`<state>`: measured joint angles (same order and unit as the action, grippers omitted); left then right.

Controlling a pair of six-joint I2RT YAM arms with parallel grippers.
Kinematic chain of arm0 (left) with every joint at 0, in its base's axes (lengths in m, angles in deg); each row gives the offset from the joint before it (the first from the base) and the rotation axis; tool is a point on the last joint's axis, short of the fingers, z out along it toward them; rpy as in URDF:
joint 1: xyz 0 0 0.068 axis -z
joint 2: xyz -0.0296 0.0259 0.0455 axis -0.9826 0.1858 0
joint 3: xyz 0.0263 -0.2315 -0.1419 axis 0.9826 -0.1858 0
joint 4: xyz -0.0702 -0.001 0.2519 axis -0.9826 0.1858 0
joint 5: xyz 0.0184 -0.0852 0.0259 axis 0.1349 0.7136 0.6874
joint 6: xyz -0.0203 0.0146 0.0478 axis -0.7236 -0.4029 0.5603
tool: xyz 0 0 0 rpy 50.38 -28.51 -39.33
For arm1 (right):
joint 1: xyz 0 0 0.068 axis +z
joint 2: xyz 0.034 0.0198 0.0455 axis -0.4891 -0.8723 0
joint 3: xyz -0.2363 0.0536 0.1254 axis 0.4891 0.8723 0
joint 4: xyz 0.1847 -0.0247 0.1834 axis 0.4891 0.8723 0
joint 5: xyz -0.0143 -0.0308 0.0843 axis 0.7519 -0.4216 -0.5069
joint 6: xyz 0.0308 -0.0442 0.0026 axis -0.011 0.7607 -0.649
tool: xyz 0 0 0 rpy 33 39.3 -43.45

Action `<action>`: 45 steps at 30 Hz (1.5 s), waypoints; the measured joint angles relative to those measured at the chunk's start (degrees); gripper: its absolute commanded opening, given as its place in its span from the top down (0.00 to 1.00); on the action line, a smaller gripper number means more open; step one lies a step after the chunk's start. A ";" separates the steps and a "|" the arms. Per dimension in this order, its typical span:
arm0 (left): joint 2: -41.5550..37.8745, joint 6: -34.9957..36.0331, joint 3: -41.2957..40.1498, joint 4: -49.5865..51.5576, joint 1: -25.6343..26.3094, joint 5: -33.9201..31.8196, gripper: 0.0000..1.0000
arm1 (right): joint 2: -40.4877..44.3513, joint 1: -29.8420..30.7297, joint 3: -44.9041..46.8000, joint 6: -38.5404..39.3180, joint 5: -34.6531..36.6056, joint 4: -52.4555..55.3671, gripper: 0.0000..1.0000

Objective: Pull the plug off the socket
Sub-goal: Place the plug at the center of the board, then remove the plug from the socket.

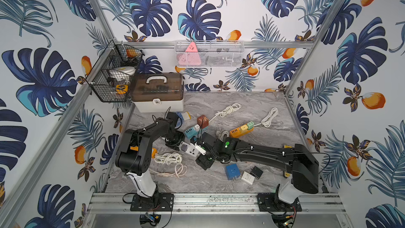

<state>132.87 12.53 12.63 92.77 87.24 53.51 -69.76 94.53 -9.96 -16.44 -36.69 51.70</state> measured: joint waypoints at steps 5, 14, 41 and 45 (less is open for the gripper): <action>0.07 0.00 0.02 0.02 0.00 0.11 1.00 | -7.13 0.26 -1.14 5.49 2.82 -13.62 0.25; 0.13 0.02 0.02 0.02 0.00 0.42 1.00 | -14.36 0.24 -4.22 8.55 5.33 -21.53 0.35; 1.01 2.40 1.31 1.73 0.00 1.25 1.00 | -18.58 0.04 -7.32 11.80 6.47 -24.90 0.88; 1.16 2.40 1.36 1.77 0.00 1.01 1.00 | -14.73 0.07 -6.58 11.98 5.22 -25.42 0.88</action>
<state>134.03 14.93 13.98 94.54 87.24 54.51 -84.50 94.60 -16.54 -4.47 -31.46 26.28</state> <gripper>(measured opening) 0.543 0.305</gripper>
